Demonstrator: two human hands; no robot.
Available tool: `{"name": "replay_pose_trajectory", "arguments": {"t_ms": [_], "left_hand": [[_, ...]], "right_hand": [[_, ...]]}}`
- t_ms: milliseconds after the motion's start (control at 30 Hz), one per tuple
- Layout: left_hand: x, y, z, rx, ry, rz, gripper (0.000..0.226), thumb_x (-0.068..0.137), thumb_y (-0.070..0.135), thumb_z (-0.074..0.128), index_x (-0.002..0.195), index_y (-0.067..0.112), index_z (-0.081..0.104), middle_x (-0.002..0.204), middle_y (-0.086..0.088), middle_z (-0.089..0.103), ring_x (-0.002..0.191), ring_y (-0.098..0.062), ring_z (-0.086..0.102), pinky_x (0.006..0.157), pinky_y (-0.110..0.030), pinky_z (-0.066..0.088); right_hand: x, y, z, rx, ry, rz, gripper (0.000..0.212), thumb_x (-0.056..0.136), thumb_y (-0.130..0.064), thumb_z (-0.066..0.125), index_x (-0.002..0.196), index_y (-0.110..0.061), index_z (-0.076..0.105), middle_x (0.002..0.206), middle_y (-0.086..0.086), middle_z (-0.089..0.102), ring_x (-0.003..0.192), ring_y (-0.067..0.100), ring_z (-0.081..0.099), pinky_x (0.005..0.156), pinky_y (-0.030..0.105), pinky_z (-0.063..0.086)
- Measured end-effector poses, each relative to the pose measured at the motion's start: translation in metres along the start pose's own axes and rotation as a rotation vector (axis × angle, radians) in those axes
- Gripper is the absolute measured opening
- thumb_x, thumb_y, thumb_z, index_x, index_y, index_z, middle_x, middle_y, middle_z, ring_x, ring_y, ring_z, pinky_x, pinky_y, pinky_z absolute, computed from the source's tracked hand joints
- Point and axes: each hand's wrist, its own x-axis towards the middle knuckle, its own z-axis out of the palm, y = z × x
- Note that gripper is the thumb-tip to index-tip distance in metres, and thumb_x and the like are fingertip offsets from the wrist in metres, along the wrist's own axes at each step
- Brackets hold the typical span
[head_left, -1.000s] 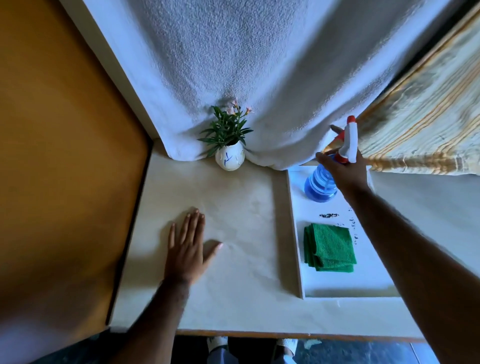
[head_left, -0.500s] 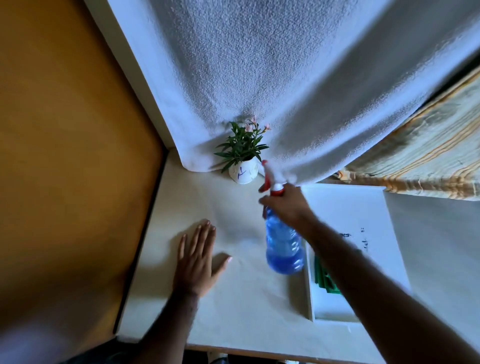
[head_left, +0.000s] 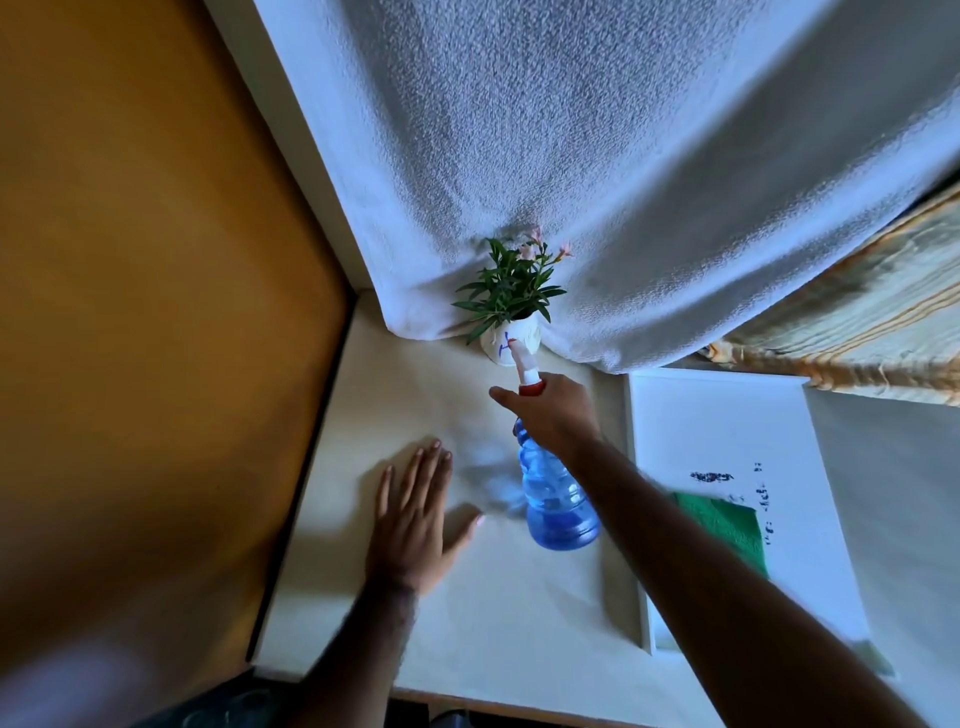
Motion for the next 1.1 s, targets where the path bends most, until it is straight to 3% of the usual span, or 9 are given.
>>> {"name": "replay_pose_trajectory", "arguments": {"t_ms": [200,300,400,467,567,633,767,900,1100], "left_hand": [[0.000,-0.002,0.002,0.000,0.000,0.010,0.087,0.096,0.072,0.045,0.161,0.015,0.037,0.171,-0.005,0.037,0.157,-0.023,0.036,0.126,-0.056,0.032],[-0.001,-0.003,0.003,-0.018,-0.010,0.001,0.086,0.097,0.072,0.045,0.162,0.016,0.035,0.171,-0.004,0.036,0.158,-0.021,0.034,0.126,-0.055,0.032],[-0.002,-0.005,0.004,-0.022,-0.028,-0.006,0.086,0.097,0.073,0.040,0.163,0.018,0.032,0.173,-0.003,0.033,0.159,-0.020,0.032,0.127,-0.054,0.030],[-0.002,-0.006,0.006,-0.029,-0.027,-0.006,0.086,0.097,0.074,0.040,0.163,0.019,0.032,0.173,-0.003,0.033,0.159,-0.020,0.032,0.128,-0.053,0.030],[-0.002,-0.005,0.007,-0.031,-0.023,-0.008,0.088,0.097,0.075,0.038,0.163,0.018,0.033,0.173,-0.002,0.032,0.159,-0.019,0.032,0.127,-0.052,0.030],[-0.002,-0.004,0.007,-0.030,-0.018,-0.013,0.089,0.097,0.076,0.038,0.163,0.018,0.032,0.173,-0.002,0.032,0.159,-0.019,0.031,0.127,-0.053,0.031],[-0.001,-0.003,0.005,-0.023,0.005,0.002,0.087,0.097,0.073,0.042,0.162,0.015,0.036,0.172,-0.005,0.035,0.157,-0.021,0.035,0.124,-0.055,0.035],[-0.001,-0.003,0.003,-0.012,0.014,0.011,0.087,0.095,0.071,0.044,0.161,0.014,0.038,0.171,-0.007,0.036,0.156,-0.022,0.037,0.123,-0.056,0.036],[0.000,-0.001,0.000,-0.007,0.015,0.016,0.086,0.095,0.069,0.046,0.160,0.012,0.040,0.169,-0.008,0.039,0.154,-0.024,0.041,0.122,-0.056,0.038]], "right_hand": [[0.003,0.006,0.001,0.066,-0.066,0.059,0.037,0.071,-0.054,0.075,0.066,-0.020,0.061,0.044,-0.010,0.069,0.044,0.005,0.070,0.050,0.021,0.055],[0.001,0.009,-0.001,0.096,-0.073,0.058,0.032,0.071,-0.049,0.075,0.069,-0.019,0.062,0.052,-0.002,0.073,0.057,0.016,0.076,0.069,0.036,0.064],[-0.010,0.011,-0.012,0.138,0.019,0.028,0.016,0.074,-0.033,0.073,0.078,-0.019,0.068,0.067,0.002,0.076,0.073,0.025,0.076,0.077,0.040,0.063],[-0.021,0.011,-0.026,0.216,0.096,-0.054,0.009,0.073,-0.023,0.070,0.083,-0.023,0.070,0.069,0.001,0.075,0.067,0.020,0.076,0.071,0.035,0.062],[-0.038,0.014,-0.059,0.392,0.215,-0.181,0.019,0.069,-0.019,0.066,0.085,-0.027,0.073,0.058,-0.006,0.074,0.049,0.002,0.069,0.056,0.018,0.053],[-0.043,0.021,-0.086,0.484,0.331,-0.266,0.021,0.069,-0.016,0.067,0.085,-0.026,0.075,0.060,-0.013,0.073,0.051,-0.001,0.064,0.053,0.012,0.049],[-0.036,0.043,-0.135,0.490,0.556,-0.411,0.028,0.076,-0.008,0.069,0.096,-0.028,0.074,0.081,-0.020,0.077,0.066,0.001,0.070,0.063,0.019,0.054],[-0.011,0.079,-0.157,0.404,0.688,-0.376,0.033,0.079,-0.012,0.065,0.109,-0.026,0.071,0.079,-0.006,0.077,0.068,0.012,0.073,0.067,0.037,0.061],[0.020,0.113,-0.159,0.300,0.711,-0.353,0.038,0.082,-0.023,0.066,0.119,-0.031,0.066,0.086,-0.001,0.077,0.073,0.012,0.073,0.066,0.032,0.059]]}}
